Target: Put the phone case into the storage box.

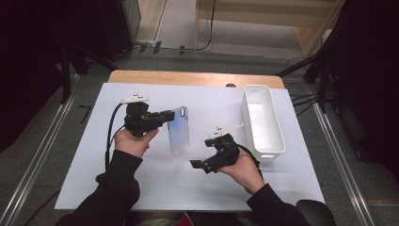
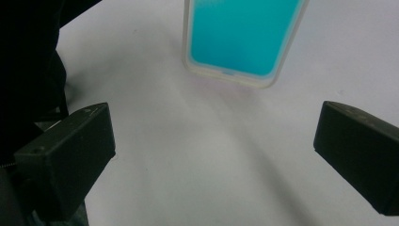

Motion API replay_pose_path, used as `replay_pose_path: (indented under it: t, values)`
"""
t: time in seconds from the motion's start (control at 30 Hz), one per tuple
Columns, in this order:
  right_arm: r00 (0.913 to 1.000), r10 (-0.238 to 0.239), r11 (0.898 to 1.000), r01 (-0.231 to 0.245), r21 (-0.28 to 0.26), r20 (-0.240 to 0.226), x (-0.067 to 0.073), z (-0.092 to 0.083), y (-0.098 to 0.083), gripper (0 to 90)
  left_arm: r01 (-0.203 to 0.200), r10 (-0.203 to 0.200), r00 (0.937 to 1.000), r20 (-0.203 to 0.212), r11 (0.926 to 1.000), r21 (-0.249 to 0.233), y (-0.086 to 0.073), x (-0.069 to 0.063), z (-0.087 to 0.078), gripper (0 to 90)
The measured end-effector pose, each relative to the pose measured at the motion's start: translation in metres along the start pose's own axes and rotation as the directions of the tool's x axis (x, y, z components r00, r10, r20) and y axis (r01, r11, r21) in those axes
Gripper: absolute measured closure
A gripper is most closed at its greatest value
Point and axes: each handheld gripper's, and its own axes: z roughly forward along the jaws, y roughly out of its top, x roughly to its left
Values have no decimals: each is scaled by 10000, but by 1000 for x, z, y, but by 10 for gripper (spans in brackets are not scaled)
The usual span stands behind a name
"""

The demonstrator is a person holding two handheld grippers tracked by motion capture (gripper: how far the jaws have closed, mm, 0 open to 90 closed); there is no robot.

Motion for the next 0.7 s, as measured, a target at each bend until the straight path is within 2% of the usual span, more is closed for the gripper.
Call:
replay_pose_path:
  t: [0.3,0.37,0.53,0.7]
  values:
    - [9990,48,9997,-38,-225,446,5,-10,-8,0,101,-103,9999,-81,9994,-325,-3,-5,0,800]
    - [9985,87,9992,-67,-384,538,5,-11,-7,0,184,-187,9998,-71,9991,-376,-3,-7,0,800]
    - [9965,98,9979,-45,-642,829,5,-14,-5,0,100,-112,9997,-218,9985,-534,-4,-12,0,800]
    - [9922,159,9956,-43,-932,1235,7,-17,-2,0,305,-317,9993,-176,9975,-634,-7,-16,2,799]
